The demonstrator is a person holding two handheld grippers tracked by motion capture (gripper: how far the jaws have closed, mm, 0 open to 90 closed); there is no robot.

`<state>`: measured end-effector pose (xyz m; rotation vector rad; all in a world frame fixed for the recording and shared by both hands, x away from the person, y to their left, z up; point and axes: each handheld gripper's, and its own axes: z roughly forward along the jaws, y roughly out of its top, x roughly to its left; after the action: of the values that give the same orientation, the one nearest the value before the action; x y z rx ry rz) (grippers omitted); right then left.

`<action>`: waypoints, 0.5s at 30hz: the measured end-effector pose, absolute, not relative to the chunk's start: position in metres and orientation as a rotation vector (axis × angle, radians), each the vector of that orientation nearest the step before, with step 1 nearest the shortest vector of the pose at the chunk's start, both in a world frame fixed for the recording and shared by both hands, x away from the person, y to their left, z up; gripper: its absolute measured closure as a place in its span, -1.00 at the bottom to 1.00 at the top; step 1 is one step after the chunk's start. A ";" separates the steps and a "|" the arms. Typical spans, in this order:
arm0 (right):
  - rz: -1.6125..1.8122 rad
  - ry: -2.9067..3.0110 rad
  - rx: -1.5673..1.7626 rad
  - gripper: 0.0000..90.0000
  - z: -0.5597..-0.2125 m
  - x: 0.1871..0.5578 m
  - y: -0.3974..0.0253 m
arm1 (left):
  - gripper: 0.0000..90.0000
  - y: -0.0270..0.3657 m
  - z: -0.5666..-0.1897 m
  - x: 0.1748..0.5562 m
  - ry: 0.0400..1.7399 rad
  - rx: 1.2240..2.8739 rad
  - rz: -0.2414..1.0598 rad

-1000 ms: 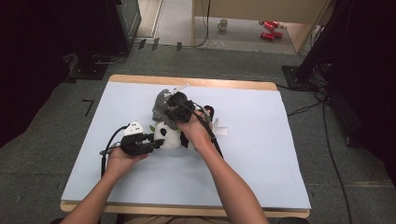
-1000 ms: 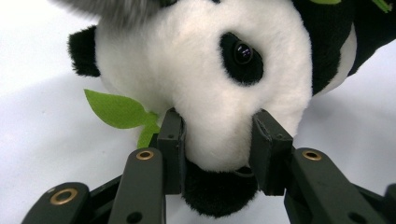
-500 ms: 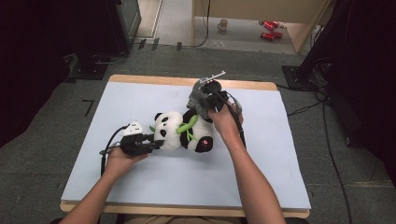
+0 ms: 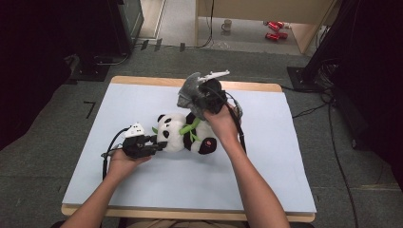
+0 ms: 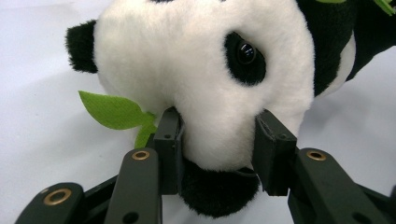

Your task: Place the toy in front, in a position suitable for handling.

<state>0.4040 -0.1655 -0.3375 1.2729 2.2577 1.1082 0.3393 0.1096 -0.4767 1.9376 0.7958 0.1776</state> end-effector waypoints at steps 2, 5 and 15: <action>1.123 2.288 1.258 0.71 -0.341 0.397 -0.151 | 0.30 0.110 -0.477 0.340 0.806 1.928 0.173; 1.126 2.334 1.243 0.71 -0.350 0.390 -0.132 | 0.28 0.110 -0.476 0.340 0.823 1.917 0.169; 1.096 2.446 1.167 0.70 -0.382 0.369 -0.065 | 0.24 0.106 -0.473 0.340 0.878 1.895 0.199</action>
<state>0.3687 -0.0646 -0.3823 1.1671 2.4455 1.0964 0.3402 0.1061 -0.4725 1.8949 0.8779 0.1994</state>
